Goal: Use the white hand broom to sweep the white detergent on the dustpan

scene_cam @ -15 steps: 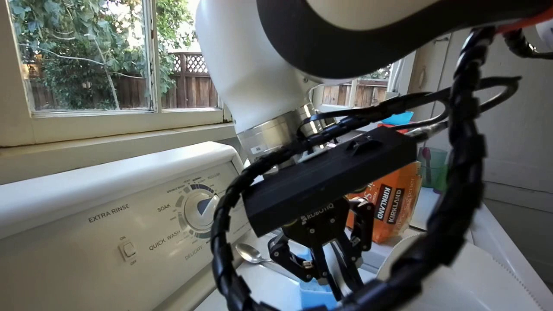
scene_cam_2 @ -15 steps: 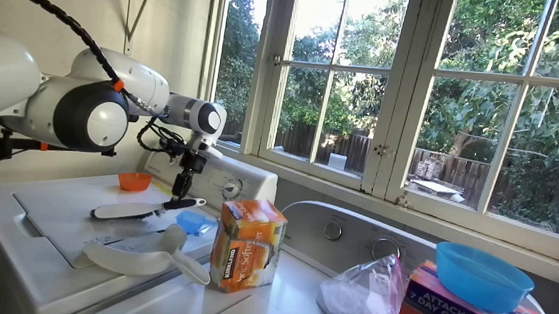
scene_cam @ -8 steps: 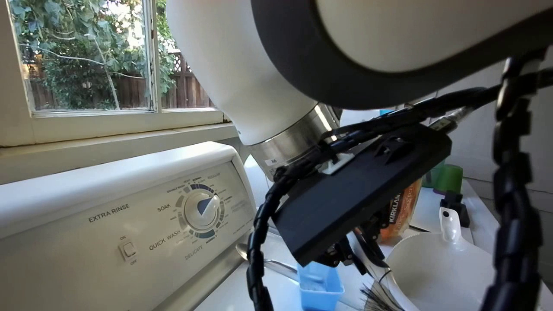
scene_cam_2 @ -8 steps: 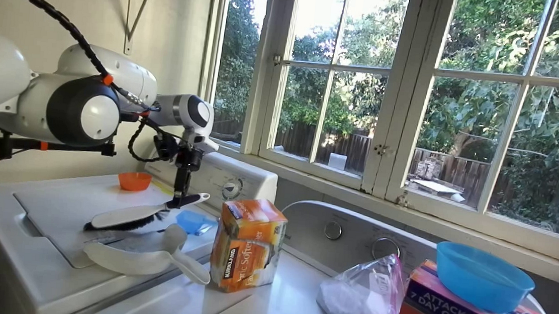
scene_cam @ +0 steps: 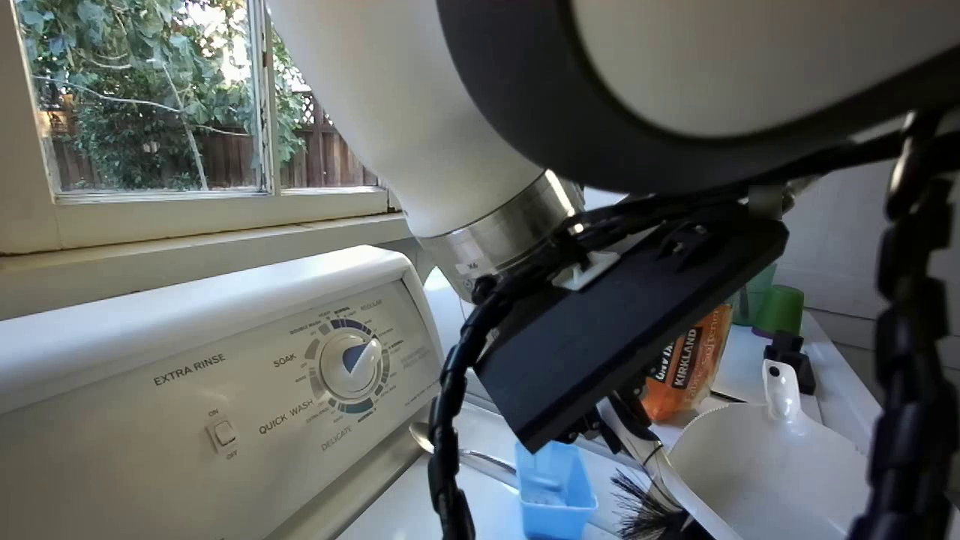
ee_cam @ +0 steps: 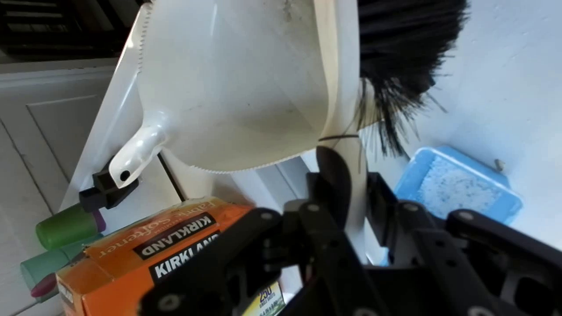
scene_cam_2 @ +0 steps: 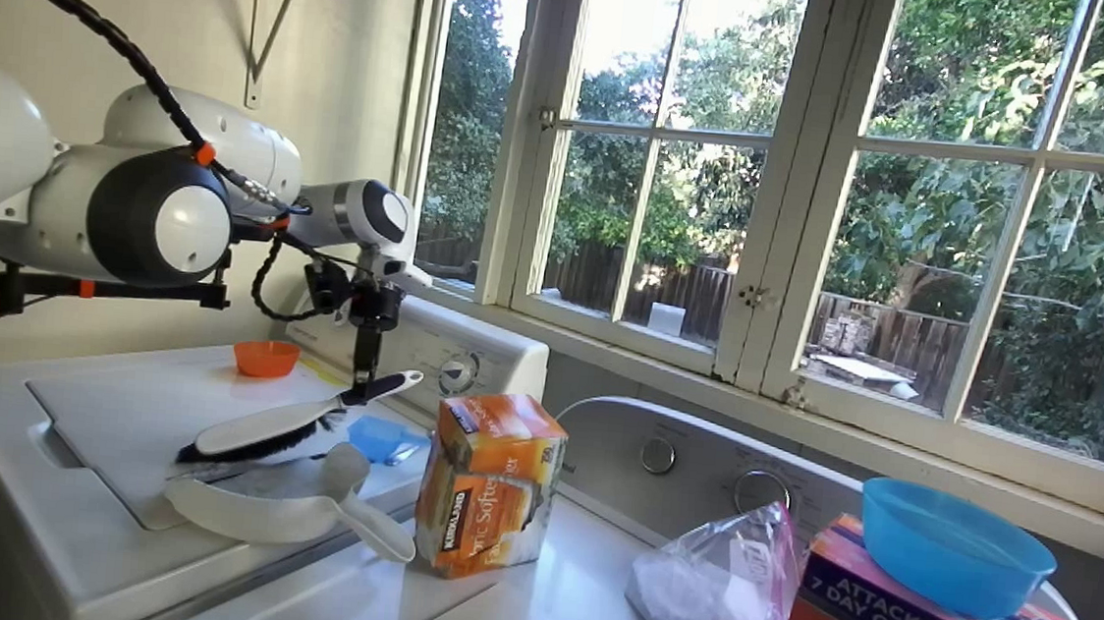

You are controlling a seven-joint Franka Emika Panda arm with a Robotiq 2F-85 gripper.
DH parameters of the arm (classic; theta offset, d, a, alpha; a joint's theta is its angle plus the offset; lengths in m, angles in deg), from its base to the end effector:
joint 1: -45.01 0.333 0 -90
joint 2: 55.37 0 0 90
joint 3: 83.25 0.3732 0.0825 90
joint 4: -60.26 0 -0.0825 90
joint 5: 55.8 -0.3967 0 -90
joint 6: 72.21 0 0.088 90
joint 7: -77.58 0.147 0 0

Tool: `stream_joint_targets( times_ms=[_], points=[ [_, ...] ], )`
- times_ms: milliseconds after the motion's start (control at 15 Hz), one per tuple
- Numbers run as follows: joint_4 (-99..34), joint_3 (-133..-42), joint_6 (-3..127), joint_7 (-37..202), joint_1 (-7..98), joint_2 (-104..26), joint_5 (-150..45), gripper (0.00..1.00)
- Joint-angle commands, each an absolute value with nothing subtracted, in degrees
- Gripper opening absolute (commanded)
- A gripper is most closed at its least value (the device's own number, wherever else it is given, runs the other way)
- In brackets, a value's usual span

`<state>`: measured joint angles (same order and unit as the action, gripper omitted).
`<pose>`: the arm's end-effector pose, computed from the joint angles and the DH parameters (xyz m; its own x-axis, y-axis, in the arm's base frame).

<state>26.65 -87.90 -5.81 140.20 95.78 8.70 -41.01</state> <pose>0.5466 0.5522 0.2893 0.9590 -0.2772 0.0585 -0.2574 -0.7660 0.5891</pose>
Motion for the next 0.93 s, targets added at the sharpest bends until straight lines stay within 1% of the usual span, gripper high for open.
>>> stream_joint_targets(
  times_ms=[0,200,267,400,467,867],
  points=[
    [29.72,-85.89,-4.29,140.03,93.43,7.69,-44.56,0.07],
    [31.46,-84.03,-2.32,141.07,90.33,6.82,-48.92,0.07],
    [39.08,-83.44,-4.6,140.9,89.18,10.67,-50.53,0.07],
    [41.28,-81.73,-2.51,140.55,87.55,11.45,-53.55,0.07],
    [34.98,-80.85,2.37,140.63,86.93,8.06,-54.89,0.07],
    [34.68,-77.4,13.41,137.51,86.01,11.13,-58.44,0.07]
  ],
)
